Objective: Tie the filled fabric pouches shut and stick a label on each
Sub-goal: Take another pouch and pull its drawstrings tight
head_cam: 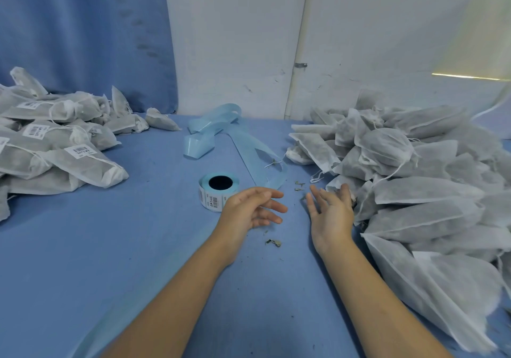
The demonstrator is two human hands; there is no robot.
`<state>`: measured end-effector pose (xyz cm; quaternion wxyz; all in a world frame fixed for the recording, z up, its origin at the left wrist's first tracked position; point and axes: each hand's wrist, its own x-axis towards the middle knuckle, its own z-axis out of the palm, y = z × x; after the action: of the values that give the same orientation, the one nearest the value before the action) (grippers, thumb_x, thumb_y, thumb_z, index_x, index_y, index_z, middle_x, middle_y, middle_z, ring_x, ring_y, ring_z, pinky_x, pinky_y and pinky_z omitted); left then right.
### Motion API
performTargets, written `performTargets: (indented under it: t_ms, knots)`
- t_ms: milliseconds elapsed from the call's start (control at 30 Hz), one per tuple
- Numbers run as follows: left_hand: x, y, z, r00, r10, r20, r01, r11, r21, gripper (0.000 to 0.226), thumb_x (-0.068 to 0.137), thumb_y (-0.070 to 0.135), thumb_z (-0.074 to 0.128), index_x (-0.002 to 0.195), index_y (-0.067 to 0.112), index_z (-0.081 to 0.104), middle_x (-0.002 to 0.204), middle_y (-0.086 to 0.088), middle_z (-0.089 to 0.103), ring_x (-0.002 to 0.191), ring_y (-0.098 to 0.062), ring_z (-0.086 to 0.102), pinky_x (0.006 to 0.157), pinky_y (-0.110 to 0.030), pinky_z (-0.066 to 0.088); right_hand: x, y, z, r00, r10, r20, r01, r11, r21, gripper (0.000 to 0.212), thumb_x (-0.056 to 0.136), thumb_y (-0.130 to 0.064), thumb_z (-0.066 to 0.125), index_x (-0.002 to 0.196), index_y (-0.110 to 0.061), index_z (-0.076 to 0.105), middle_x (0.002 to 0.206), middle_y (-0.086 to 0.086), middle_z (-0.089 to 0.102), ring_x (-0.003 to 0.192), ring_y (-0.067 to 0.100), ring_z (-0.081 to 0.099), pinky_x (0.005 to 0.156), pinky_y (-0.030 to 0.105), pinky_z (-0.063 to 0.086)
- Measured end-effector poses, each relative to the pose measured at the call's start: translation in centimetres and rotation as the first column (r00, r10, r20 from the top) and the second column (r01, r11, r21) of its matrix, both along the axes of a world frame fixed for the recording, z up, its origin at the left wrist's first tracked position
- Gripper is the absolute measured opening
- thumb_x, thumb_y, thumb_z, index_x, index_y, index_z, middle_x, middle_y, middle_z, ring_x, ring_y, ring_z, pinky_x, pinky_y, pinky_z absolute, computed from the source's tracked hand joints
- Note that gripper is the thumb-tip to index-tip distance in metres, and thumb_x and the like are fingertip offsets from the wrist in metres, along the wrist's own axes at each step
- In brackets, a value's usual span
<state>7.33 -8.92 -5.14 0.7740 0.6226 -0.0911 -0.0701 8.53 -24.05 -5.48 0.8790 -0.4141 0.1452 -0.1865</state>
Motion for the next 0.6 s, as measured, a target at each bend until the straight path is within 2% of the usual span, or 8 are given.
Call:
performTargets:
  t_ms: [67,133,167,200,233,333,467,600]
  knots:
    - [-0.1,-0.1,-0.2,1.0,0.0,0.0,0.0,1.0,0.023,0.022,0.097,0.014,0.048,0.093,0.01,0.07,0.081,-0.008,0.074,0.064,-0.015,0.066,0.062,-0.018,0.049,-0.2,0.0,-0.1,1.0,0.007,-0.002,-0.007,0.999,-0.032,0.066,0.097,0.008,0.037,0.154,-0.019,0.016,0.117,-0.009,0.044,0.096,0.01,0.065,0.073,0.021,0.053]
    - [-0.2,-0.3,-0.4,1.0,0.016,0.004,-0.017,0.999,0.046,0.022,0.097,0.012,0.048,0.091,0.011,0.069,0.079,-0.006,0.074,0.063,-0.014,0.066,0.062,-0.017,0.048,-0.4,0.2,-0.2,1.0,0.013,-0.005,-0.014,0.993,-0.117,0.064,0.096,0.01,0.034,0.153,-0.016,0.02,0.112,-0.008,0.038,0.091,0.008,0.068,0.076,0.02,0.053]
    - [-0.2,-0.4,-0.5,1.0,0.025,0.005,-0.026,0.998,0.054,0.022,0.097,0.011,0.048,0.091,0.011,0.069,0.078,-0.006,0.074,0.063,-0.013,0.065,0.062,-0.017,0.048,-0.3,0.4,-0.3,1.0,0.02,-0.002,-0.02,0.987,-0.16,0.062,0.095,0.011,0.035,0.151,-0.015,0.026,0.123,-0.011,0.051,0.091,0.008,0.069,0.079,0.02,0.052]
    - [-0.2,-0.4,-0.5,0.999,0.034,0.005,-0.034,0.998,0.057,0.021,0.096,0.01,0.048,0.091,0.01,0.069,0.079,-0.005,0.074,0.063,-0.013,0.065,0.062,-0.017,0.048,-0.3,0.6,-0.4,0.999,0.032,0.003,-0.031,0.979,-0.203,0.061,0.094,0.011,0.038,0.148,-0.016,0.033,0.143,-0.005,0.04,0.093,0.008,0.069,0.082,0.021,0.051]
    - [-0.2,-0.5,-0.5,0.999,0.044,0.005,-0.044,0.997,0.058,0.021,0.096,0.008,0.048,0.092,0.011,0.068,0.082,-0.005,0.074,0.064,-0.012,0.065,0.062,-0.017,0.048,-0.3,0.7,-0.4,0.999,0.052,0.007,-0.048,0.967,-0.25,0.059,0.092,0.009,0.043,0.143,-0.02,0.041,0.13,-0.013,0.055,0.098,0.007,0.067,0.084,0.02,0.049]
    - [-0.2,-0.7,-0.6,0.996,0.086,-0.001,-0.086,0.994,0.064,0.02,0.095,0.004,0.048,0.102,0.015,0.064,0.099,-0.002,0.071,0.069,-0.01,0.066,0.064,-0.018,0.051,-0.5,1.4,-0.4,0.99,0.14,0.025,-0.121,0.92,-0.373,0.054,0.089,0.004,0.055,0.135,-0.023,0.052,0.119,-0.028,0.056,0.099,-0.007,0.063,0.08,0.012,0.049]
    - [0.2,-0.8,-0.9,0.99,0.14,-0.021,-0.138,0.987,0.078,0.037,0.098,0.007,0.047,0.134,0.017,0.045,0.124,-0.004,0.058,0.084,-0.014,0.07,0.068,-0.02,0.055,-1.3,2.5,-0.2,0.959,0.271,0.079,-0.221,0.896,-0.386,0.051,0.09,0.009,0.046,0.126,-0.023,0.06,0.125,-0.018,0.062,0.102,0.008,0.067,0.08,0.013,0.05]
    - [0.4,-0.5,-0.8,0.988,0.133,-0.079,-0.139,0.988,-0.074,0.05,0.1,0.018,0.047,0.145,0.028,0.03,0.119,-0.004,0.062,0.085,-0.018,0.072,0.068,-0.024,0.057,-1.9,3.4,0.3,0.916,0.383,0.119,-0.329,0.887,-0.325,0.044,0.089,0.009,0.044,0.112,-0.02,0.068,0.112,-0.01,0.071,0.1,0.015,0.069,0.073,0.015,0.051]
